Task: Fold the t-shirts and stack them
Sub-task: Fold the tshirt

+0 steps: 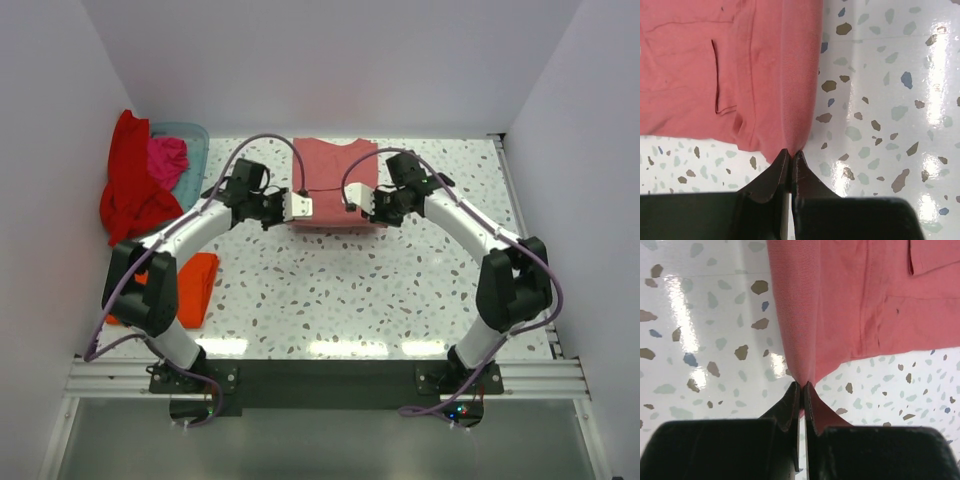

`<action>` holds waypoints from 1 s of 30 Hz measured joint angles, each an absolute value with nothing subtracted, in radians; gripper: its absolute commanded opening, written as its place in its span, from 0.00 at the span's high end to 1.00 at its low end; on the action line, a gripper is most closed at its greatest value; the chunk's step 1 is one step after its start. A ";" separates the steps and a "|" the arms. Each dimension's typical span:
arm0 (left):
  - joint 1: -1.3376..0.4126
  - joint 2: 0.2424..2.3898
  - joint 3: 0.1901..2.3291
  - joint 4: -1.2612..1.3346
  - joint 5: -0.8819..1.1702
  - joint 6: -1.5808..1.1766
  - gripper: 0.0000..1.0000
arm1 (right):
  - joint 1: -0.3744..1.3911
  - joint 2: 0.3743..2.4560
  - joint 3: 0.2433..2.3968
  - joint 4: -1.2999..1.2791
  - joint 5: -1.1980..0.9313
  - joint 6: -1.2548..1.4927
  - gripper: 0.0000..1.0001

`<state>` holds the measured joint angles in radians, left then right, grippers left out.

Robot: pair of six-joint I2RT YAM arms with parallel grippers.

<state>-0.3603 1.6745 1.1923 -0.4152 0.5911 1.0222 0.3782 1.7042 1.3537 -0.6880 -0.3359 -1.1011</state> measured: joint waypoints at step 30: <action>-0.340 1.671 1.336 -0.820 0.779 0.988 1.00 | 0.348 1.720 1.464 -1.141 -0.490 -1.161 1.00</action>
<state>-0.3397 1.6711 1.3357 -0.8196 0.7792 0.9878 0.3485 1.7203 1.4639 -1.1408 -0.4900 -1.1614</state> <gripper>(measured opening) 0.049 0.023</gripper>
